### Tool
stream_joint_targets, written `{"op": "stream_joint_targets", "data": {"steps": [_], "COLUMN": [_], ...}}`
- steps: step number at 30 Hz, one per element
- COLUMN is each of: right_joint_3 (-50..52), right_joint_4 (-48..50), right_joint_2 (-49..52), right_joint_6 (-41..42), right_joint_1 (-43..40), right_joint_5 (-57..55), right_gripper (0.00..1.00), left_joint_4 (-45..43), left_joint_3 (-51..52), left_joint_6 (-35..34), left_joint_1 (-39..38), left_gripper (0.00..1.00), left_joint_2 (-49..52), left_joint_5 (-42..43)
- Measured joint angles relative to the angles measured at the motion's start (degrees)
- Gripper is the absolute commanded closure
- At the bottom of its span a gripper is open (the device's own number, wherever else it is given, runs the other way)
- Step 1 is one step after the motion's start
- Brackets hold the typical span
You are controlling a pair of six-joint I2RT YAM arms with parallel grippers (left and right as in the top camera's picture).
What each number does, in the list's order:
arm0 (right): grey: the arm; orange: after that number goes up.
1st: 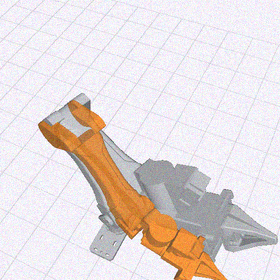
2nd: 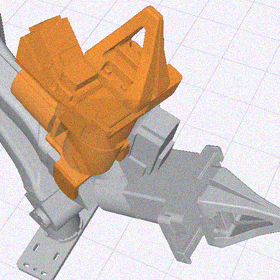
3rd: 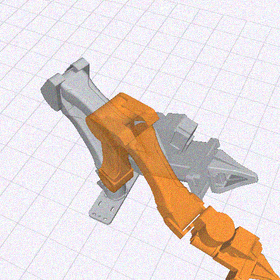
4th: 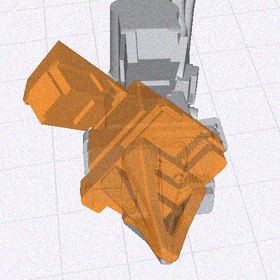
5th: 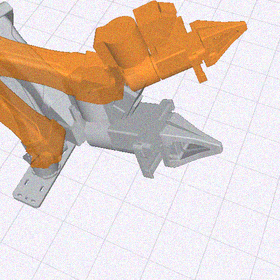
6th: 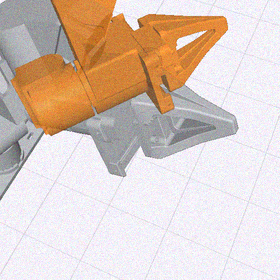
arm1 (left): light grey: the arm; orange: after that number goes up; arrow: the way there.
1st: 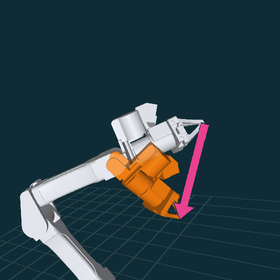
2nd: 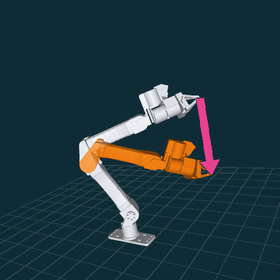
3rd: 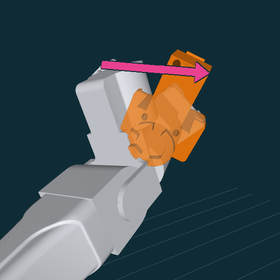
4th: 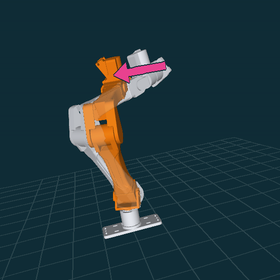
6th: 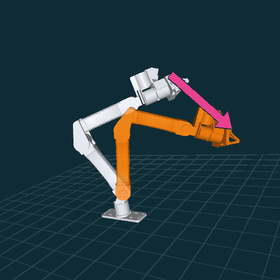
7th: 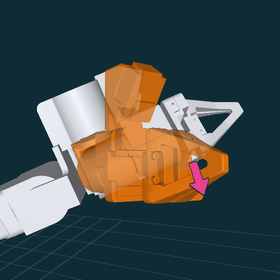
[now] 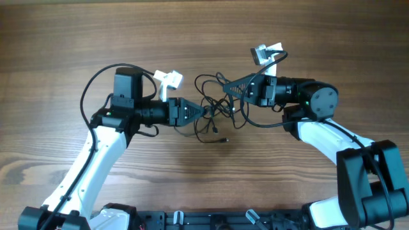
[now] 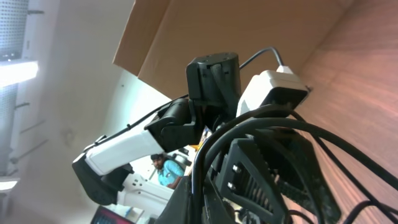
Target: Untangle cables
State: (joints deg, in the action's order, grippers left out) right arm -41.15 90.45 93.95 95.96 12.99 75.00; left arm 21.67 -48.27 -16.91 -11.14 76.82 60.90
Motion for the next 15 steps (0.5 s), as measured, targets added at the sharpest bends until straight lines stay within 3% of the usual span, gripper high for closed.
{"op": "stream_joint_targets", "data": {"steps": [9,12,15], "right_joint_3": [-0.24,-0.98,-1.79], "right_joint_4": [-2.29,-10.19,-28.44], "right_joint_2": [0.0,-0.04,0.33], "right_joint_6": [-0.13,-2.29,-10.64], "right_joint_1": [4.44,4.44,4.39], "right_joint_5": [5.79,8.35,8.55], "right_gripper": [0.95,0.95,0.96], "left_joint_4": [-0.09,-0.68,-0.9], "left_joint_3": [0.0,0.0,0.0], "left_joint_6": [0.0,0.0,-0.02], "left_joint_1": [-2.75,-2.75,-2.75], "left_gripper": [0.52,0.53,0.53], "left_joint_2": [1.84,1.92,1.95], "left_joint_5": [-2.58,-2.8,-2.84]}}
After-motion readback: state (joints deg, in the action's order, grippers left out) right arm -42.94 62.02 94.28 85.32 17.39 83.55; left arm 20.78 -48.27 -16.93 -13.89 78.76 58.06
